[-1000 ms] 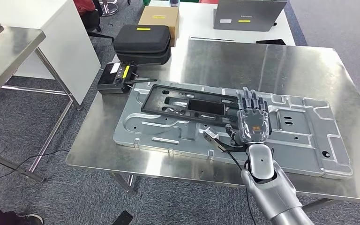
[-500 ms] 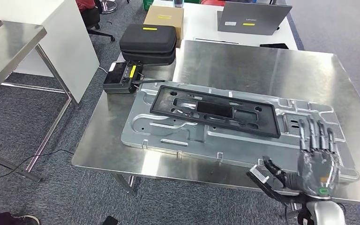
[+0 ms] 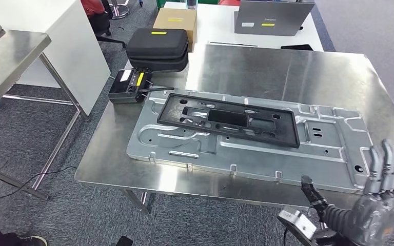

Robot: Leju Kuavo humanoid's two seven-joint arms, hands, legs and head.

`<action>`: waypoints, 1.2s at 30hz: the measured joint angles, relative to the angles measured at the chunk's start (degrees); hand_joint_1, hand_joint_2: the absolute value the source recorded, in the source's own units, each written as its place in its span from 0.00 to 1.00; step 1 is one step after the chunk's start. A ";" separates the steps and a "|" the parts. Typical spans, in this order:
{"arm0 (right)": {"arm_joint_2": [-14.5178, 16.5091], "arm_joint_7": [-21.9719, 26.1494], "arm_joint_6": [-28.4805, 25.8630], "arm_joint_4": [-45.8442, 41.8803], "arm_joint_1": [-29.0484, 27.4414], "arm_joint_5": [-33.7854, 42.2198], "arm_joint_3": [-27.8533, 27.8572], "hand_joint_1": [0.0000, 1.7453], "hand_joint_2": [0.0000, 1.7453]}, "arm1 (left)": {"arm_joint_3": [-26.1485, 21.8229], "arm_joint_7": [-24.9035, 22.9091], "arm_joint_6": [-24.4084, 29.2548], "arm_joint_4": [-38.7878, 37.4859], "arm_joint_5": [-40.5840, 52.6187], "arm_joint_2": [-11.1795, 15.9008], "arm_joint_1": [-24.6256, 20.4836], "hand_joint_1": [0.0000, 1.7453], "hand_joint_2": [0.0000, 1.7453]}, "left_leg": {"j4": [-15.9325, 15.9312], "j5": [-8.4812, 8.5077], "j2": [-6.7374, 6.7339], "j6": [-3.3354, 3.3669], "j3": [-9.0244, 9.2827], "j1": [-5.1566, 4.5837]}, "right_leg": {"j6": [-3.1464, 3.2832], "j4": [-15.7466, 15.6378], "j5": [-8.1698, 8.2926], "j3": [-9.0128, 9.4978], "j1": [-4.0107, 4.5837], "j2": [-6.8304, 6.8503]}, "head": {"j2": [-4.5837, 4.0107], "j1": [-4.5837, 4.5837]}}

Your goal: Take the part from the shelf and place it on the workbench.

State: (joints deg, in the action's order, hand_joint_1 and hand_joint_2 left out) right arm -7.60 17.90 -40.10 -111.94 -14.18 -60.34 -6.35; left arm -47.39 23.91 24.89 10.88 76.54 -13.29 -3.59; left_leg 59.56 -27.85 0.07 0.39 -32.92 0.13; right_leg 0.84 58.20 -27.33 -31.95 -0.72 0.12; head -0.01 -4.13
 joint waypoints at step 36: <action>15.16 12.81 0.01 3.32 -4.84 33.08 3.16 0.00 0.00 | -1.42 -1.14 1.78 0.00 -1.17 -0.28 0.35 0.00 0.00 | 14.57 -7.51 -0.12 -1.02 -5.63 0.43 | 0.95 0.48 0.49 -1.00 0.02 0.10 | 0.00 0.03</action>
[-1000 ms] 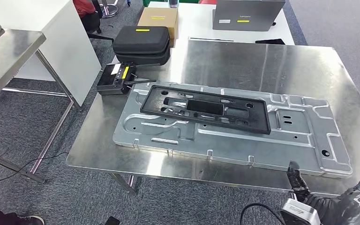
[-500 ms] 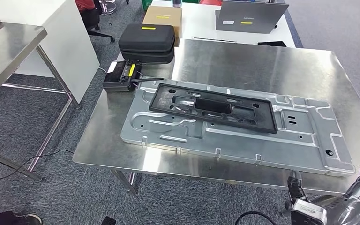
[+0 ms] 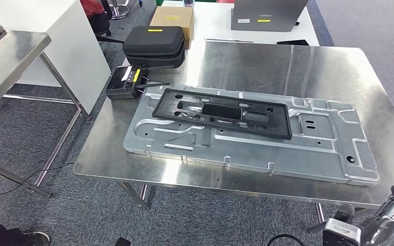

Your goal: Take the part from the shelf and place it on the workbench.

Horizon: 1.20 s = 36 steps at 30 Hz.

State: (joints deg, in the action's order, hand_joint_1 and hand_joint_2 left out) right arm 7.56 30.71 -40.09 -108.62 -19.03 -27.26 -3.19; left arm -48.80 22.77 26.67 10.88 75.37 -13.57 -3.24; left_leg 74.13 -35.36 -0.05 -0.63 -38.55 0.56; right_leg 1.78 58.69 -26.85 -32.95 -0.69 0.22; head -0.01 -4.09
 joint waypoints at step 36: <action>0.92 2.01 -0.03 0.31 -1.91 3.20 1.76 0.00 0.00 | -0.70 -0.48 0.28 0.00 -0.39 -0.09 -0.11 0.00 0.00 | -16.00 5.04 -0.26 0.95 10.32 -0.21 | -1.10 0.66 1.36 -1.61 0.22 0.06 | 0.01 0.01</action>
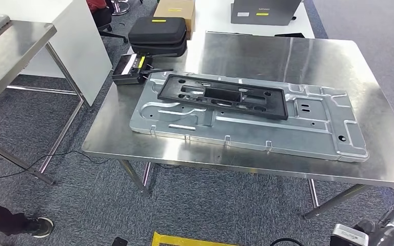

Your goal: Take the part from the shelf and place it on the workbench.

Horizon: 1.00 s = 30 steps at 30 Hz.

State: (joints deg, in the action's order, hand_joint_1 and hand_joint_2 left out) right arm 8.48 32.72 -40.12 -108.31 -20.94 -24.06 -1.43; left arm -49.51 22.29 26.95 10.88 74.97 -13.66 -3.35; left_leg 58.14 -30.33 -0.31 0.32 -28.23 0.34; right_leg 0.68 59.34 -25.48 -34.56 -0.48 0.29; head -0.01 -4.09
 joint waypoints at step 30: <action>1.02 0.36 0.01 2.08 -0.41 -0.23 0.56 0.00 0.00 | -0.61 0.44 0.06 0.00 -0.49 -0.10 -0.09 0.00 0.00 | 1.30 -0.24 -0.05 -0.10 -0.46 -0.15 | 0.17 0.12 -0.47 0.23 -0.04 -0.04 | 0.00 -0.02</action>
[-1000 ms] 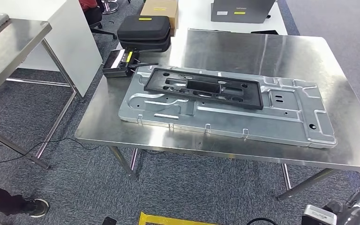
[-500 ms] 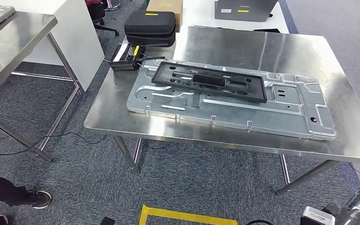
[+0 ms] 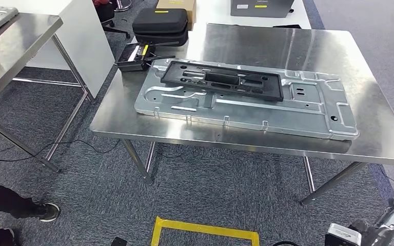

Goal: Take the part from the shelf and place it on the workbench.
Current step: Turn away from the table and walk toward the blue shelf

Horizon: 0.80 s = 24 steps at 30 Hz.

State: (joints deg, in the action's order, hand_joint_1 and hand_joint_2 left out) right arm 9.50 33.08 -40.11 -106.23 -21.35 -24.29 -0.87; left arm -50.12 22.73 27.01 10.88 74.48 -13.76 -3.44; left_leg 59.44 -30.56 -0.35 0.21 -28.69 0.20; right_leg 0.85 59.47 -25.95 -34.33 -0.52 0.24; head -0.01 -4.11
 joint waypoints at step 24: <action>0.30 -0.07 0.02 1.90 0.06 0.99 0.00 0.00 0.00 | -0.13 0.24 0.08 0.00 -0.10 -0.22 0.09 0.00 0.00 | 10.13 -3.14 0.02 -0.70 -8.93 0.18 | 0.86 -1.86 -1.21 2.76 -0.09 0.17 | -0.01 0.00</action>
State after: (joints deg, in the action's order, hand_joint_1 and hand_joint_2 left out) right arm 9.79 33.01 -40.09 -104.33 -21.29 -23.30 -0.87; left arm -50.25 22.97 27.09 10.88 74.38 -13.99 -3.35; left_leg 69.57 -33.70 -0.34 -0.49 -37.62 0.38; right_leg 1.71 57.60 -27.16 -31.57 -0.61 0.41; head -0.01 -4.11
